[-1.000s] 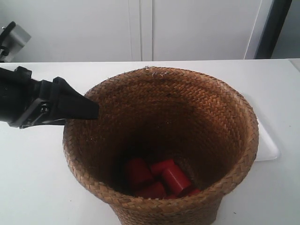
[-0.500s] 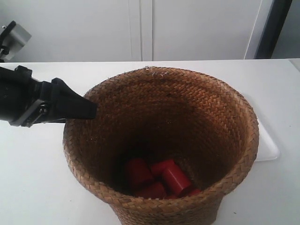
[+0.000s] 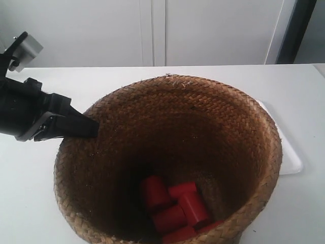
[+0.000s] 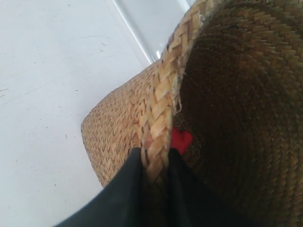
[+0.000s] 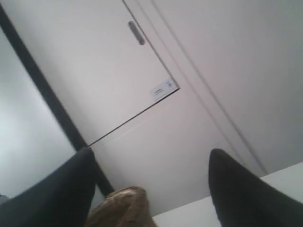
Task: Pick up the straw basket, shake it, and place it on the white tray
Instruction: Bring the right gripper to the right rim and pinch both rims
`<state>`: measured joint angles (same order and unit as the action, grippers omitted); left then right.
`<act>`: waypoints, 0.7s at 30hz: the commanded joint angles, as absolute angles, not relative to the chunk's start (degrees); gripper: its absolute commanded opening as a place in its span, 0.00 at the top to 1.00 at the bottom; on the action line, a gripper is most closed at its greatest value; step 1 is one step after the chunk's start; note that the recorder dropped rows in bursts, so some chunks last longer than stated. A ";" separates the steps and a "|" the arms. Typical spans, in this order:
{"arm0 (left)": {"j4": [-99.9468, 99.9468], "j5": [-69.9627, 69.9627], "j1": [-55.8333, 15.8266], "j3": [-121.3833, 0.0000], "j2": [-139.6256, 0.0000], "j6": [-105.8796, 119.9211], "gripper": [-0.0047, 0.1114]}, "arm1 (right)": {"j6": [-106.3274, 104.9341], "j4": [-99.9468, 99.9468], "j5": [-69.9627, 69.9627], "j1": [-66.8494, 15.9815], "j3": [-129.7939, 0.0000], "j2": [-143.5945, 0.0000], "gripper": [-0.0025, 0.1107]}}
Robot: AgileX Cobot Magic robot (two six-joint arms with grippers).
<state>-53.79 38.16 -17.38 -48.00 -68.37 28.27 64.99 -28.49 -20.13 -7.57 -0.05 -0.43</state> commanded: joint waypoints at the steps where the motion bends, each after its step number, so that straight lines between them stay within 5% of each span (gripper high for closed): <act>1: -53.87 39.92 -17.46 -48.14 -68.43 29.36 0.96 | 84.75 -46.50 -25.94 -7.63 -3.44 -5.74 0.42; 6: -53.87 39.31 -17.46 -48.14 -68.43 29.76 0.96 | 106.43 -70.58 -30.67 -7.63 -11.98 -18.14 0.38; 13: -57.15 37.56 -17.46 -48.14 -68.43 32.05 0.96 | 120.62 -97.75 -40.18 -7.63 -24.26 -36.76 0.15; 21: -59.07 38.65 -17.46 -48.14 -68.43 34.72 0.96 | 120.62 -99.95 -42.83 -7.63 -27.55 -48.41 0.23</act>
<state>-56.86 37.56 -17.38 -48.00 -68.60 32.84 120.21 -99.09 -42.88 -7.57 -26.68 -46.05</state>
